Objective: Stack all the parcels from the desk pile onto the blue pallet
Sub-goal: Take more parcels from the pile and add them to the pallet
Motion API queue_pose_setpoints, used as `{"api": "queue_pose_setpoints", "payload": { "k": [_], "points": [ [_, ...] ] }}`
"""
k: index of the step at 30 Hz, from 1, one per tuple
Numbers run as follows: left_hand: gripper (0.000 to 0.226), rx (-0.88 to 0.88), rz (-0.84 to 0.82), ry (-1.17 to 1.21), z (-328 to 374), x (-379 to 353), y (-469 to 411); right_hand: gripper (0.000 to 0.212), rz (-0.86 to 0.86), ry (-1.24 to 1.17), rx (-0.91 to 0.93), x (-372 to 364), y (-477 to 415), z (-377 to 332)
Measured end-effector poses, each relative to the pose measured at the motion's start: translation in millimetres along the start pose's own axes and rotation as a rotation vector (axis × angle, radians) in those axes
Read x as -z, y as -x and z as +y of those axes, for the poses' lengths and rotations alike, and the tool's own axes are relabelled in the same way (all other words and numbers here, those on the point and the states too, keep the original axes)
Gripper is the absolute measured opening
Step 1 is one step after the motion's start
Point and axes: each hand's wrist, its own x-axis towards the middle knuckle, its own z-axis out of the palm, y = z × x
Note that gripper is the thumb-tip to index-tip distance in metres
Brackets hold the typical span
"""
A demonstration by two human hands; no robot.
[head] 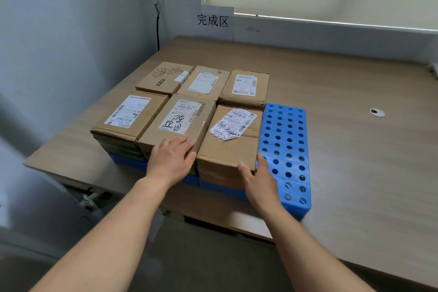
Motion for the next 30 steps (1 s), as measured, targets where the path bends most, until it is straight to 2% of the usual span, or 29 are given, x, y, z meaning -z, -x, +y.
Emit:
{"api": "queue_pose_setpoints", "payload": {
  "k": [10, 21, 25, 28, 30],
  "points": [
    [0.052, -0.023, 0.001, -0.098, 7.7, 5.8, 0.1, 0.062, 0.064, -0.004, 0.031, -6.6, 1.1, 0.4],
    [0.054, 0.005, -0.023, -0.035, 10.3, 9.9, 0.5, 0.067, 0.057, 0.103, 0.037, 9.3, 1.7, -2.5],
    [0.05, -0.027, 0.12, 0.132, 23.7, 10.0, 5.0, 0.067, 0.114, 0.223, 0.09, 31.4, 7.0, -4.3],
    [0.05, -0.127, 0.204, 0.234, 50.4, 7.0, 10.6, 0.062, 0.175, 0.34, 0.122, 47.4, 11.6, -2.1],
    [0.058, -0.224, 0.244, 0.28, 70.9, 2.8, 15.3, 0.06, 0.215, 0.436, 0.15, 59.1, 16.3, 0.3]
  ]
}}
